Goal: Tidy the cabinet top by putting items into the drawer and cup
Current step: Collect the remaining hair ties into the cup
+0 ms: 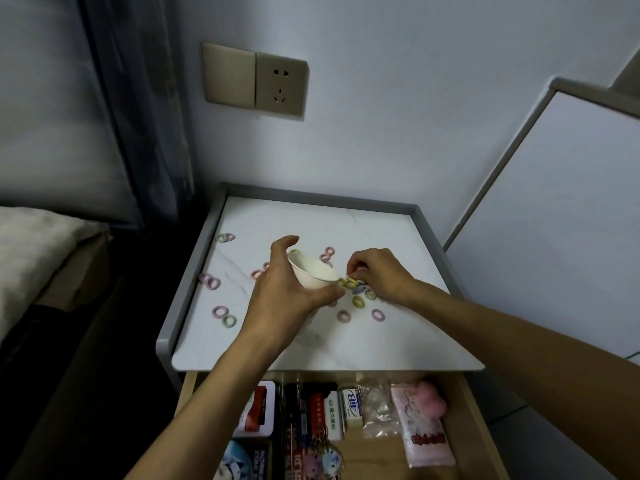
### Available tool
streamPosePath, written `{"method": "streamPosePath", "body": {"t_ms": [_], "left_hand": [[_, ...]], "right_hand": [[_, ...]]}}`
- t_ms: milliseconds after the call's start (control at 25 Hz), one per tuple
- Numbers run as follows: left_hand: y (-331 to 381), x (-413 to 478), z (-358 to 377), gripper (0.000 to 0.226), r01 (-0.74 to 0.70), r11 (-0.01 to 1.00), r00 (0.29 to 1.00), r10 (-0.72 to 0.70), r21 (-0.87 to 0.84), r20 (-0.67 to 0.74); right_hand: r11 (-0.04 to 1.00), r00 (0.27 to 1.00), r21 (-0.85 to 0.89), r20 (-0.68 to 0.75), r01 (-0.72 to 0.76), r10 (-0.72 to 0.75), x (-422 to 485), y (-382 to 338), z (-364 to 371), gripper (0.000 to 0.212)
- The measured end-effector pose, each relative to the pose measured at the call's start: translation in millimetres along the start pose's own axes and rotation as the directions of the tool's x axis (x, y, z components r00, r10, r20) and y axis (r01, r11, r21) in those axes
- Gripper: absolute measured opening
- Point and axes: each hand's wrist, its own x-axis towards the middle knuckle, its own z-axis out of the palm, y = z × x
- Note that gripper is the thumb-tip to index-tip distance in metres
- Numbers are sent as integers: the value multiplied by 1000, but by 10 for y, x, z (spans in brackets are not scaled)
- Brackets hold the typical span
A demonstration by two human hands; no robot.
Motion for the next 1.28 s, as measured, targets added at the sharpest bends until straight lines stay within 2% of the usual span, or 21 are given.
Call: {"method": "streamPosePath", "body": {"t_ms": [120, 240, 440, 560, 680, 800, 880, 960, 1040, 1120, 1160, 1280], "left_hand": [[-2, 2, 17, 95, -9, 1000, 1000, 9, 17, -8], [-3, 0, 4, 95, -23, 999, 1000, 23, 31, -9], [-47, -17, 54, 94, -21, 999, 1000, 21, 37, 0], [-76, -25, 123, 94, -23, 999, 1000, 22, 41, 22], [-41, -44, 189, 95, -36, 999, 998, 35, 19, 51], [-8, -68, 187, 91, -65, 998, 994, 63, 16, 89], [-7, -90, 147, 95, -62, 998, 993, 61, 9, 100], [-3, -117, 89, 99, -63, 998, 994, 63, -1, 91], [3, -134, 39, 98, -66, 998, 996, 67, -11, 64], [17, -147, -10, 98, -60, 998, 998, 60, -25, 15], [26, -150, -33, 97, -55, 998, 998, 54, -33, -15], [45, -172, -102, 94, -41, 994, 997, 34, -97, -76]], "right_hand": [[997, 998, -58, 51, -41, 44, 47, -9, 21, 13], [998, 997, -40, 48, -51, 53, 49, -45, -42, 13], [978, 995, 195, -49, -75, 86, 1, -196, -300, 13], [935, 999, 354, -35, -10, 23, -89, -397, -449, 14], [900, 991, 427, 53, 86, -120, -305, -680, -540, 13], [940, 951, 281, 183, 193, -250, -538, -923, -477, 15], [951, 937, 165, 192, 263, -293, -622, -993, -437, 21], [944, 943, 202, 155, 262, -294, -677, -1039, -475, 22], [918, 953, 313, 100, 242, -285, -703, -1058, -554, 19], [906, 970, 364, 18, 218, -241, -676, -1013, -632, 16], [922, 980, 334, -34, 194, -194, -645, -954, -657, 13], [996, 995, 92, -94, -13, 22, -500, -560, -614, 10]]}}
